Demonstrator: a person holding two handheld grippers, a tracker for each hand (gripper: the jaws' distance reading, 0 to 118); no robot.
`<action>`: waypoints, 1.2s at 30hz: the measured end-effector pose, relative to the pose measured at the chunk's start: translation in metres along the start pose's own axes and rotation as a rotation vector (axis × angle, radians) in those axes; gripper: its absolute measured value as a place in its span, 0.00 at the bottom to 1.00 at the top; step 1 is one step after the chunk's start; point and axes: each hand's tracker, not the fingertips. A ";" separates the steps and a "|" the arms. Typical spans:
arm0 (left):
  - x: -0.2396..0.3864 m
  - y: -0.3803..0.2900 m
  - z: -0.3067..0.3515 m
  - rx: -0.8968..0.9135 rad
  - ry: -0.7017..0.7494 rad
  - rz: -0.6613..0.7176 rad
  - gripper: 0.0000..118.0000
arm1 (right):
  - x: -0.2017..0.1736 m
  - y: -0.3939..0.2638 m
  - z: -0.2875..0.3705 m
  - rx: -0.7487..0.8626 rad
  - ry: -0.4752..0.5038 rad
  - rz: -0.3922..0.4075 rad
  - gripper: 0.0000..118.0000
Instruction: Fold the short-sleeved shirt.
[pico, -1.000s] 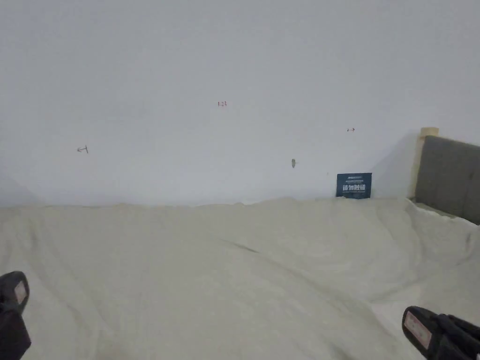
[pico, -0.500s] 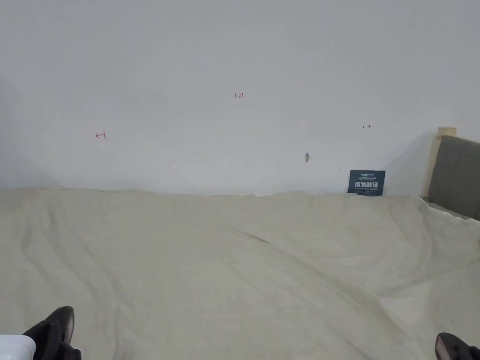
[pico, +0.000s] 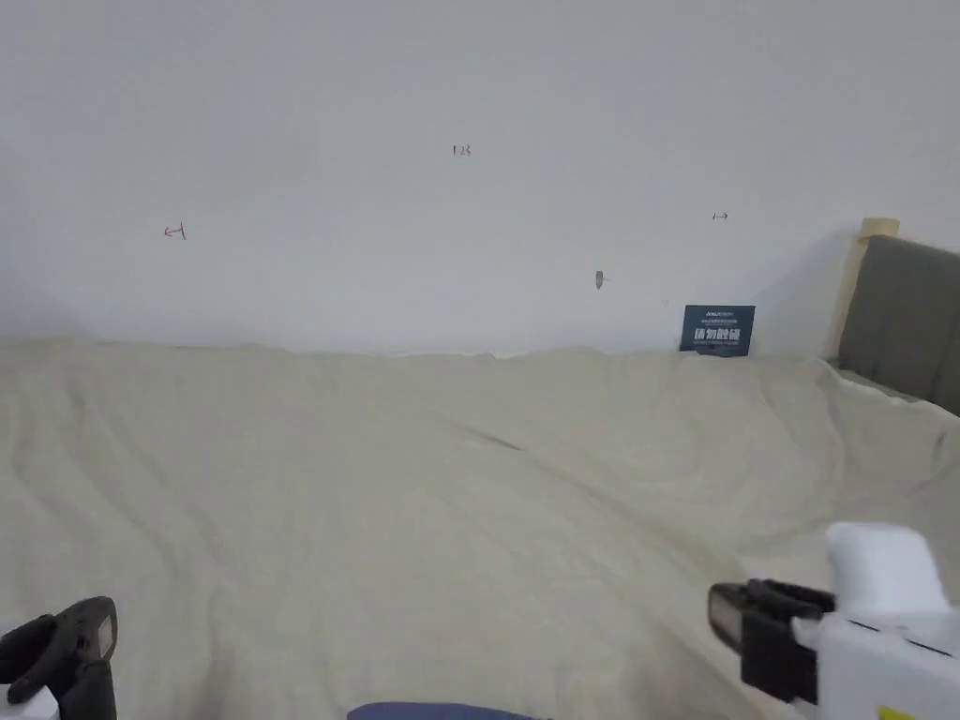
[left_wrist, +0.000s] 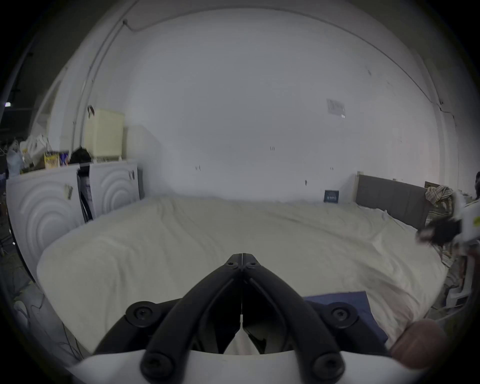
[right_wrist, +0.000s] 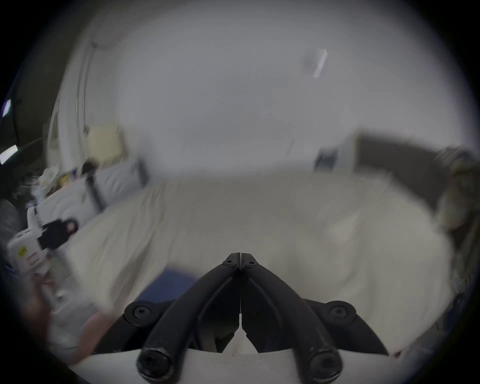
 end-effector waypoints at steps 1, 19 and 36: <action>-0.002 -0.005 -0.003 -0.026 -0.015 0.010 0.00 | 0.003 0.000 -0.027 -0.215 0.072 -0.056 0.00; -0.057 -0.065 -0.138 -0.744 -0.771 0.691 0.14 | -0.013 -0.070 -0.158 -0.594 -0.014 0.141 0.00; 0.025 -0.128 -0.211 -1.013 -0.947 0.775 1.00 | -0.007 -0.076 -0.155 -0.561 -0.009 0.083 0.00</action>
